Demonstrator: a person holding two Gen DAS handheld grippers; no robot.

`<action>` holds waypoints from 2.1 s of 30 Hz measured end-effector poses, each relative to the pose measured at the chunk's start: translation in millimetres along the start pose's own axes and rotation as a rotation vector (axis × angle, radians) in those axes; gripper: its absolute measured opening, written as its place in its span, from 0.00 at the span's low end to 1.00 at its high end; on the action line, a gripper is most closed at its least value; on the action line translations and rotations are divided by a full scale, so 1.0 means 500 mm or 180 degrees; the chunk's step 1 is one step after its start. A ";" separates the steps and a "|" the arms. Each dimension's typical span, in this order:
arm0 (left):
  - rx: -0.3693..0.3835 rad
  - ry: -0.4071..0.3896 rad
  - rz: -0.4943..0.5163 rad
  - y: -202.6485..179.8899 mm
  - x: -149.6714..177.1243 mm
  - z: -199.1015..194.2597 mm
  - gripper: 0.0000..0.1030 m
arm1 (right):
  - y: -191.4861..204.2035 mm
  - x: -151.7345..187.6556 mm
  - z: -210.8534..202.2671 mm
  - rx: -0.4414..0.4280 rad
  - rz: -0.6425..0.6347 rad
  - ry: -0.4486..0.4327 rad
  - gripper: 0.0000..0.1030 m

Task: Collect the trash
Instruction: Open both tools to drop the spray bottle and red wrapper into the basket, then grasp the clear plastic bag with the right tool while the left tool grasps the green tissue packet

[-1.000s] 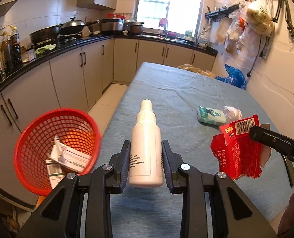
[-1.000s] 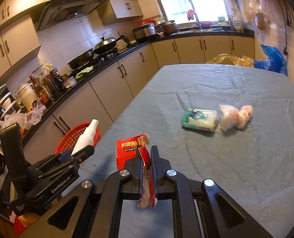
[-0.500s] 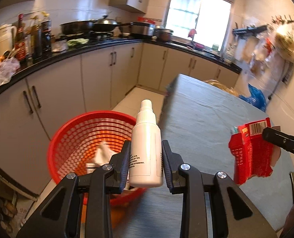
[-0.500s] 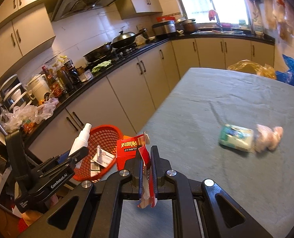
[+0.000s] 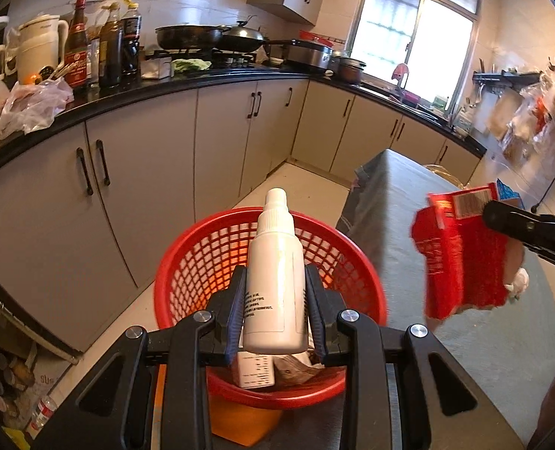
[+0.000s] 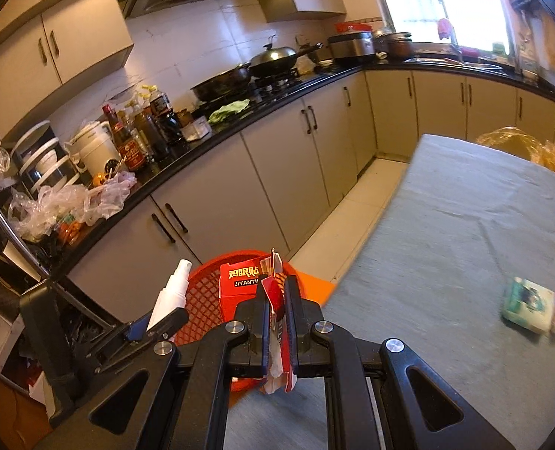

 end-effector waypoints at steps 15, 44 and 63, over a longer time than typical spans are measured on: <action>0.0065 -0.0027 -0.0087 0.018 -0.005 0.013 0.52 | -0.005 -0.002 0.069 -0.0013 0.0076 0.0141 0.19; 0.0532 0.0206 0.1234 -0.443 0.086 0.023 0.61 | -0.690 0.173 -0.257 0.0936 0.2216 -0.0255 0.49; 0.0624 0.0390 0.1237 -0.475 0.099 0.039 0.65 | -0.720 0.132 -0.117 0.0805 0.2029 0.0069 0.48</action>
Point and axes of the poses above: each gripper's, at about its wrist camera, not at the fingertips, and z roughly the way its jaws point, y to its left, x to its underside, the point moved 8 cm from there along z, roughly the way its jaws point, and after that the axes turned 9 degrees about y, right-handed, at the moved point
